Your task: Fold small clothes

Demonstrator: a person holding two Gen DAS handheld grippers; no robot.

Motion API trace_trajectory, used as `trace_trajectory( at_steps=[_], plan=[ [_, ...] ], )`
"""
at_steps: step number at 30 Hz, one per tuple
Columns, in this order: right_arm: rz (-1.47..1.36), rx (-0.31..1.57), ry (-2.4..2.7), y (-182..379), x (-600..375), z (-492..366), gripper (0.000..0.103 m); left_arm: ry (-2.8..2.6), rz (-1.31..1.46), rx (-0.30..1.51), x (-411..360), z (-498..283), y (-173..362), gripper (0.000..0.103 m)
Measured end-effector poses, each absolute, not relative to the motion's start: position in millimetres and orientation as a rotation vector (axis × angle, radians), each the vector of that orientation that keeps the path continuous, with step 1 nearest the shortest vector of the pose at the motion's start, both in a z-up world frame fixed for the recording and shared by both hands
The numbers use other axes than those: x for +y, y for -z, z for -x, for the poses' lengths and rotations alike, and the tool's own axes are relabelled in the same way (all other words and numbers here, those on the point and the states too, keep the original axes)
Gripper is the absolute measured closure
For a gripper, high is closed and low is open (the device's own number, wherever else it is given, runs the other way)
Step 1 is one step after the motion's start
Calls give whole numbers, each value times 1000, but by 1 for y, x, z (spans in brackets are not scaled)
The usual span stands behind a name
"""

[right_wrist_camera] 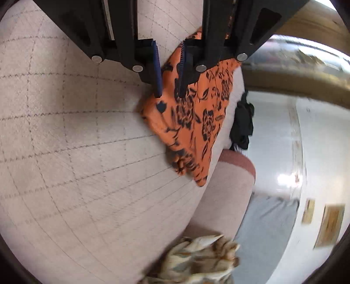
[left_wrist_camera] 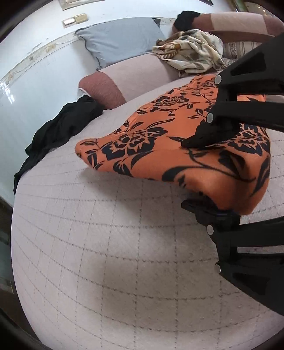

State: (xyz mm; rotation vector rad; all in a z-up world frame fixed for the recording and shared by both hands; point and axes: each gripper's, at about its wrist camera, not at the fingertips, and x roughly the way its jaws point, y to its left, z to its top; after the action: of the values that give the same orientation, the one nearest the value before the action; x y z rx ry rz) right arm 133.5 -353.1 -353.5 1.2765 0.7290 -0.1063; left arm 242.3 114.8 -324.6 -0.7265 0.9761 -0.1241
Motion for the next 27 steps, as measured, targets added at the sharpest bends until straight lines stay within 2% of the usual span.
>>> trace_trajectory(
  at_steps=[1, 2, 3, 4, 8, 10, 11, 12, 13, 14, 15, 17, 24, 27],
  plan=[
    [-1289, 727, 101, 357, -353, -134, 76, 127, 713, 976, 111, -244, 324, 45],
    [-1295, 730, 97, 360, -352, -136, 54, 129, 699, 972, 106, -245, 323, 43],
    [-1306, 731, 95, 363, -350, -141, 27, 128, 684, 967, 101, -245, 322, 40],
    [-1317, 720, 99, 365, -348, -142, 24, 126, 670, 964, 94, -246, 320, 39],
    [-1307, 689, 135, 372, -347, -164, 27, 120, 572, 946, 78, -247, 320, 40],
    [-1289, 675, 136, 375, -347, -185, 33, 108, 542, 936, 72, -252, 320, 57],
    [-1277, 664, 130, 376, -347, -195, 41, 96, 525, 928, 71, -254, 320, 61],
    [-1275, 651, 130, 380, -349, -206, 56, 94, 519, 924, 73, -254, 321, 68],
    [-1278, 638, 132, 385, -352, -215, 67, 98, 528, 922, 74, -255, 321, 72],
    [-1283, 632, 140, 392, -355, -222, 75, 108, 548, 916, 79, -254, 321, 74],
    [-1285, 629, 156, 398, -356, -227, 78, 116, 564, 910, 81, -254, 320, 76],
    [-1234, 624, 167, 390, -353, -229, 79, 124, 553, 900, 81, -254, 315, 78],
    [-913, 564, 81, 294, -318, -191, 82, 205, 517, 779, 81, -240, 277, 79],
    [-834, 580, 77, 274, -309, -164, 81, 182, 490, 852, 82, -243, 288, 78]
  ],
)
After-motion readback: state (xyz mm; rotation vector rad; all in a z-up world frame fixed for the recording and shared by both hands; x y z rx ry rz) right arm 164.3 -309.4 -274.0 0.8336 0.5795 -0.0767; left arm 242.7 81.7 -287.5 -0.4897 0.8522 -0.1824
